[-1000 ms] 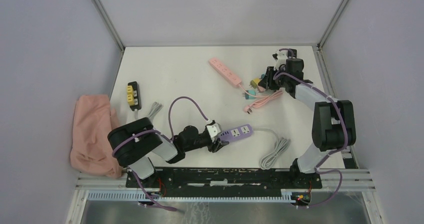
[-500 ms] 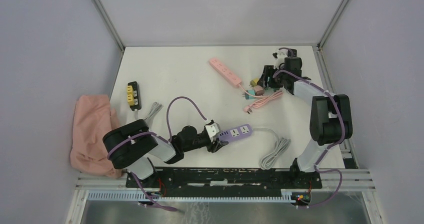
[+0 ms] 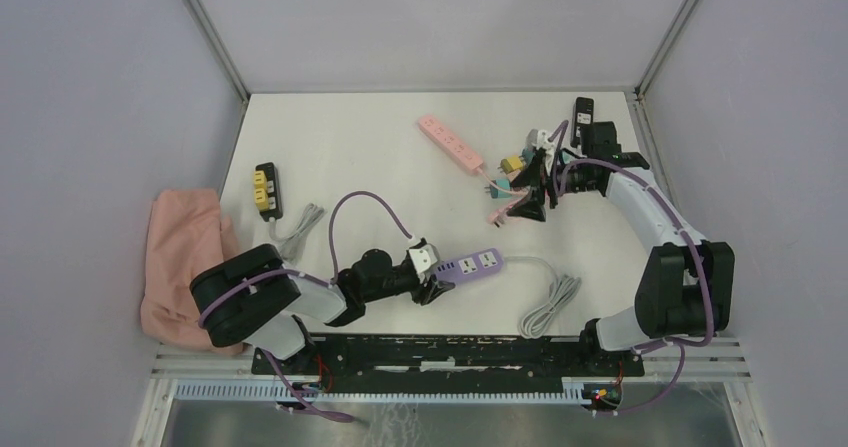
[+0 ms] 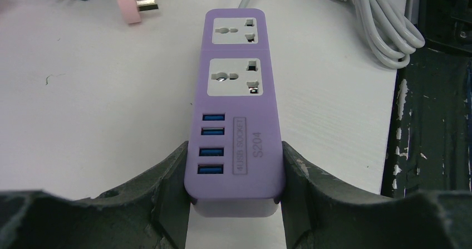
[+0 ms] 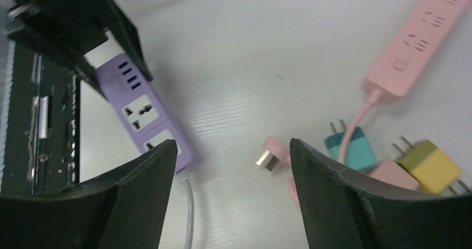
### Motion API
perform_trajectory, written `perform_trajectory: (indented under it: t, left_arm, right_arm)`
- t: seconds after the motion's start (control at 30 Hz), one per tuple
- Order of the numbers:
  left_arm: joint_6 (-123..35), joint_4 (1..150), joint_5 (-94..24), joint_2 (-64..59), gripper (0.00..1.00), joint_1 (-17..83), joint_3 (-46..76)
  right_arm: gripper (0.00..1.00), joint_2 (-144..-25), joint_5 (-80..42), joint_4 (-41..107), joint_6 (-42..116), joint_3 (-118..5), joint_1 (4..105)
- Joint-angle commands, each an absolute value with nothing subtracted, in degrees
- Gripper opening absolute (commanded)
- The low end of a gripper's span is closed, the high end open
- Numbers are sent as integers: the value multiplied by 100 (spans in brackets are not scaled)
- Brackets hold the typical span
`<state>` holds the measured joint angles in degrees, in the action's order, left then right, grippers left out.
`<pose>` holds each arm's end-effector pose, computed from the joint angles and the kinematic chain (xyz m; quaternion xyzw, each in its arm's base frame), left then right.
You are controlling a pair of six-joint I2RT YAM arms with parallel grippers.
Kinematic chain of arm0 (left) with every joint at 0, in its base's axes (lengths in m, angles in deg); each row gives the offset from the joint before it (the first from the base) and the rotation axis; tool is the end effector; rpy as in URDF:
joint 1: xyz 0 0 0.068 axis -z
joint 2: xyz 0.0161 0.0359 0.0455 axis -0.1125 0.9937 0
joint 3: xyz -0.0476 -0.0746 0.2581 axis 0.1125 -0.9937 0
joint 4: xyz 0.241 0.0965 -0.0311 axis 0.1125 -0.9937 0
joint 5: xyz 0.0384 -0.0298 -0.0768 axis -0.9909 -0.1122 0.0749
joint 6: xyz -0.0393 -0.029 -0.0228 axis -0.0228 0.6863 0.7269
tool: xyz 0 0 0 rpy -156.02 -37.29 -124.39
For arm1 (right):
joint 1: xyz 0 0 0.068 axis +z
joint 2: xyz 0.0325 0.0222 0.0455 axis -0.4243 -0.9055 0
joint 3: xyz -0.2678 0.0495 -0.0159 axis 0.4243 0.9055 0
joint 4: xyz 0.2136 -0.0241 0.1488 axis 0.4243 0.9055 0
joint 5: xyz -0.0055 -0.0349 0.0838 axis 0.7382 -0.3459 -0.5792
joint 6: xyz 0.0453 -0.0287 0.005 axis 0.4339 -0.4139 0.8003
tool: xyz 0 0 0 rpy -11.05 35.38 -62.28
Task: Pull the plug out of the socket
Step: Place the plug at the center of the board, then pick up the socket from the center of the board.
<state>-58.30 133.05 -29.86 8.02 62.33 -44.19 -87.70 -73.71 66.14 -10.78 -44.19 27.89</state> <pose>0.1251 -0.1995 0.1347 0.4439 0.6451 -0.3571 0.5092 0.2936 0.0459 0.2699 -0.4481 0.6979 0.3854 0.4045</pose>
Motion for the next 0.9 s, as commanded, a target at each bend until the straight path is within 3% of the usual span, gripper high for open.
perform_trajectory:
  t: [0.0, 0.23, 0.47, 0.87]
  left_arm:
    - [-5943, 13424, -2808, 510, 3, 6215, -4275]
    - [-5951, 13230, -2793, 371, 3, 6205, -4201]
    - [-5943, 13154, -2719, 283, 3, 6200, -4149]
    - [-5901, 13098, -2624, 166, 3, 6193, -4101]
  right_arm:
    - [82, -8724, -8514, 8998, -4121, -4671, 2986]
    - [93, -8654, -7896, 9295, -4821, -4513, 3528]
    - [99, -8589, -7083, 8639, -4541, -4129, 4211]
    - [100, -8814, -6244, 7771, -3791, -3935, 5081]
